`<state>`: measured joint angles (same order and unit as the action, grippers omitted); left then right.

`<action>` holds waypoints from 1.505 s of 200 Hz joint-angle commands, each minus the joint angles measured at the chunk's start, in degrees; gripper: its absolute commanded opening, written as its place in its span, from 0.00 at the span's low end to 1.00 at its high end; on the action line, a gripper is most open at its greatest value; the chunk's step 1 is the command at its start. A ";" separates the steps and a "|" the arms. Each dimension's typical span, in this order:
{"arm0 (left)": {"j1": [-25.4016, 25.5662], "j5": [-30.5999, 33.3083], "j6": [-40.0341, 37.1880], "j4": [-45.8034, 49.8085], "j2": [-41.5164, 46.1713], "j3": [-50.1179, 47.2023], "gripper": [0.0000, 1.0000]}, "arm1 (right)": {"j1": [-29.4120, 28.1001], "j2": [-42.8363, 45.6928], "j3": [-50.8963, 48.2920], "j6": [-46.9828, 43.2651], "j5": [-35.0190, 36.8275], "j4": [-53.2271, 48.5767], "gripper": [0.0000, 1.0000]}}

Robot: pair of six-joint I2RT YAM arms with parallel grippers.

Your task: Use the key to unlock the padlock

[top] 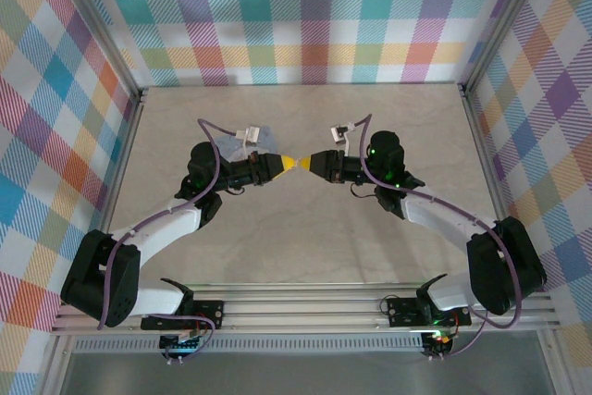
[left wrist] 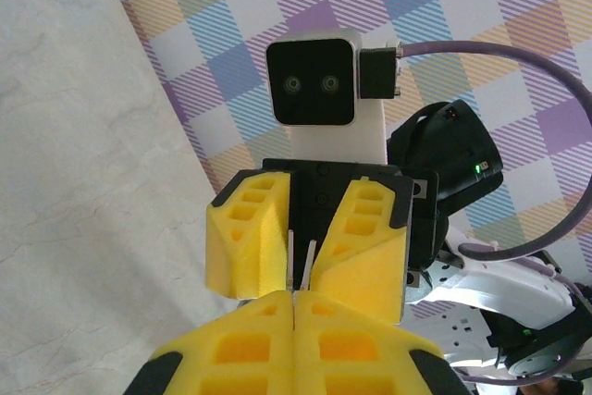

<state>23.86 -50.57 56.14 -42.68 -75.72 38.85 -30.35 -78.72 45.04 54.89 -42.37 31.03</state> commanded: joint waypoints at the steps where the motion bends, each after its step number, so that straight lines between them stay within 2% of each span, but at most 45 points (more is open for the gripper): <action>1: -0.30 -1.72 0.44 -3.80 -0.32 1.91 0.00 | -0.15 -0.63 0.94 0.38 -1.57 3.16 0.34; 31: -0.26 -1.73 0.74 -4.17 -0.58 1.75 0.00 | -0.09 -0.36 1.19 0.32 -1.24 3.21 0.36; 56: -0.22 -1.04 0.27 -3.50 -0.42 1.12 0.00 | 0.24 1.83 1.11 -0.98 0.74 0.72 0.33; 77: -0.21 -0.05 -3.33 2.87 0.88 1.63 0.00 | 0.56 4.38 1.27 -1.66 3.16 -3.01 0.30; 107: 0.33 4.52 -17.32 22.00 5.91 4.55 0.00 | 0.46 6.38 4.43 -3.89 6.43 -13.97 0.26; 126: 2.48 11.25 -27.38 34.46 9.54 7.20 0.00 | -0.11 6.14 6.21 -3.21 8.51 -19.11 0.23; 150: 6.05 20.66 -36.43 41.37 12.53 8.47 0.00 | -1.65 4.95 8.09 -0.05 11.34 -23.01 0.21; 203: 11.61 33.81 -46.27 45.65 14.45 8.90 0.00 | -5.69 3.81 12.55 4.28 17.52 -31.42 0.21; 221: 12.26 36.62 -47.91 46.02 14.60 8.79 0.00 | -6.87 4.12 13.40 5.31 20.22 -33.66 0.25; 252: 12.61 38.26 -49.10 45.61 14.44 8.74 0.00 | -8.44 2.95 14.85 6.17 22.17 -35.58 0.29; 301: 13.05 38.79 -49.93 45.19 14.30 8.87 0.00 | -9.33 -0.48 15.60 9.42 21.95 -34.26 0.29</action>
<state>35.88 -12.91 8.03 2.92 -62.06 46.44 -39.20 -77.65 58.96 61.76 -21.15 -2.79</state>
